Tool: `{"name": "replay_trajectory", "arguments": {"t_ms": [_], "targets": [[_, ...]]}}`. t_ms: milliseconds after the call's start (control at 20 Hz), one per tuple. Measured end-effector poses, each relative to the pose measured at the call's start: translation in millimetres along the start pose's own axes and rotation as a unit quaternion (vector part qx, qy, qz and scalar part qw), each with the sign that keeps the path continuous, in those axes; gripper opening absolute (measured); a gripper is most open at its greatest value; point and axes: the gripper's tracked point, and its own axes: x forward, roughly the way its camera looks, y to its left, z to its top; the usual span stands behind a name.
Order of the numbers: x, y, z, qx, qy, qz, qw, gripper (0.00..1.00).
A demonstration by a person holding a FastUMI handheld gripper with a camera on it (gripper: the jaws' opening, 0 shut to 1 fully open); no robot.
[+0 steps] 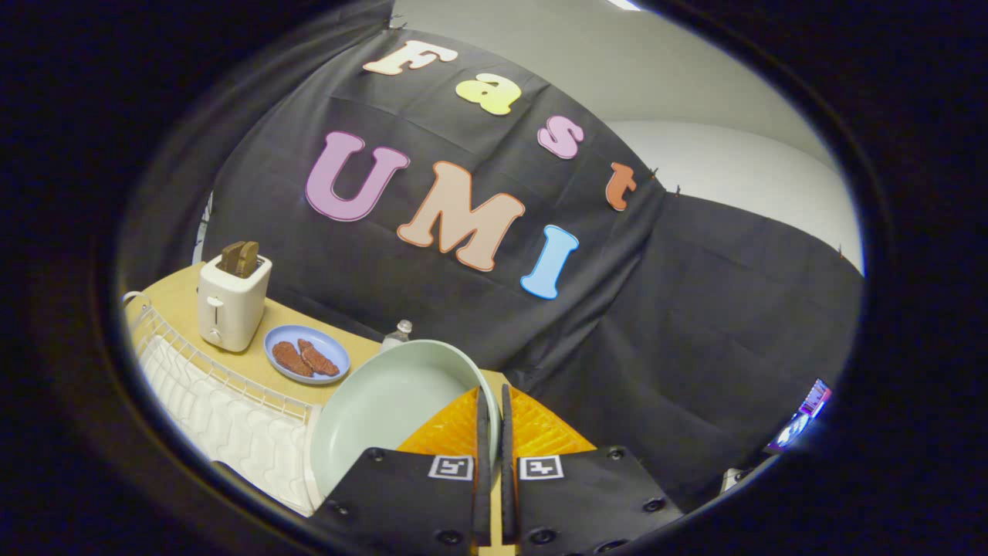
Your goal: Take the plate from the dish rack, then take the spoon from the basket and place it into the plate.
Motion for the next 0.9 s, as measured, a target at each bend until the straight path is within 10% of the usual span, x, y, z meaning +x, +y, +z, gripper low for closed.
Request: {"name": "replay_trajectory", "arguments": {"t_ms": [900], "targets": [[21.5, -26.6, -193.1, 0.123, 0.109, 0.152, 0.975, 0.08]]}}
